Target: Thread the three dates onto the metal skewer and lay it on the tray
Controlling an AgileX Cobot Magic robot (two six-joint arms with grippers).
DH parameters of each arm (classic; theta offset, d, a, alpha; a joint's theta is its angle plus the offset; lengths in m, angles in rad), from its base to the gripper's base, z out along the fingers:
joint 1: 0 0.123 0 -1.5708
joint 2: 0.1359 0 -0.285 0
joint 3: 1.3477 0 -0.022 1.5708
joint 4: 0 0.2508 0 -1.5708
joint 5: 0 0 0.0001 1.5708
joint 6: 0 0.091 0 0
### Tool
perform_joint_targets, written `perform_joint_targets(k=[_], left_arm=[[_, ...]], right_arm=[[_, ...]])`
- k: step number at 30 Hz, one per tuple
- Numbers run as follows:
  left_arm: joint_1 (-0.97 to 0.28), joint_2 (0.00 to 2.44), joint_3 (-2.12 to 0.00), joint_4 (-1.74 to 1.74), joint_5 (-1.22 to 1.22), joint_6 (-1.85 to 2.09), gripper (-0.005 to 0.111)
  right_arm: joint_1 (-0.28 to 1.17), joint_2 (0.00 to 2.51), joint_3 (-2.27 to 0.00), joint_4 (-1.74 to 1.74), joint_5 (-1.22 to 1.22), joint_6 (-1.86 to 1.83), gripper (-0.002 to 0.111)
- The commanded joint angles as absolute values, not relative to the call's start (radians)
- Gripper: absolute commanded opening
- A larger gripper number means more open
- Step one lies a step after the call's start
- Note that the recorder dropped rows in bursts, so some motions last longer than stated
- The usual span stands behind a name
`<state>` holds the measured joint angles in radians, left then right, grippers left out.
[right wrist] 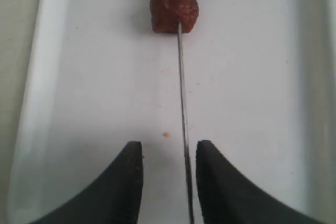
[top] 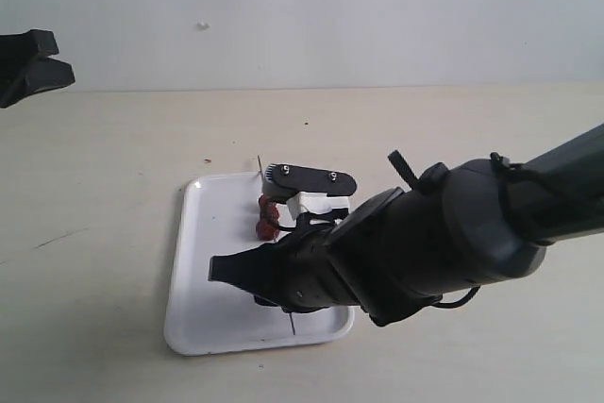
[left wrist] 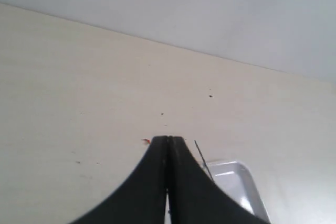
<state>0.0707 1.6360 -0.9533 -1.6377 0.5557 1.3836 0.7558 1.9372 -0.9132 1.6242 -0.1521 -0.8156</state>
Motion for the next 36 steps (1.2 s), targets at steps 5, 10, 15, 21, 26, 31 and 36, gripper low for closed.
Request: perform_joint_targets(k=[5, 10, 15, 21, 26, 31, 36], left_arm=[[0.070, 1.542, -0.867, -1.744, 0.773, 1.593, 0.000], [0.070, 1.336, -0.784, -1.744, 0.744, 1.616, 0.000], [0.070, 1.062, -0.653, -1.744, 0.716, 1.633, 0.000], [0.070, 0.657, -0.457, -1.744, 0.617, 1.641, 0.000], [0.070, 0.334, -0.309, -1.744, 0.492, 1.641, 0.000], [0.070, 0.078, -0.200, -1.744, 0.434, 1.639, 0.000], [0.070, 0.000, -0.125, -1.744, 0.415, 1.639, 0.000]], right_arm=[[0.757, 1.828, -0.915, 1.613, -0.097, -0.941, 0.036], [0.757, 1.737, -0.908, 1.622, -0.139, -1.140, 0.036], [0.757, 1.626, -0.840, 1.622, -0.400, -1.234, 0.036], [0.757, 1.445, -0.718, 1.598, -0.675, -1.238, 0.026], [0.757, 1.280, -0.674, 1.521, -0.629, -1.238, 0.002], [0.757, 1.131, -0.643, 1.500, -0.608, -1.238, 0.000], [0.757, 0.938, -0.584, 1.384, -0.366, -1.238, 0.000]])
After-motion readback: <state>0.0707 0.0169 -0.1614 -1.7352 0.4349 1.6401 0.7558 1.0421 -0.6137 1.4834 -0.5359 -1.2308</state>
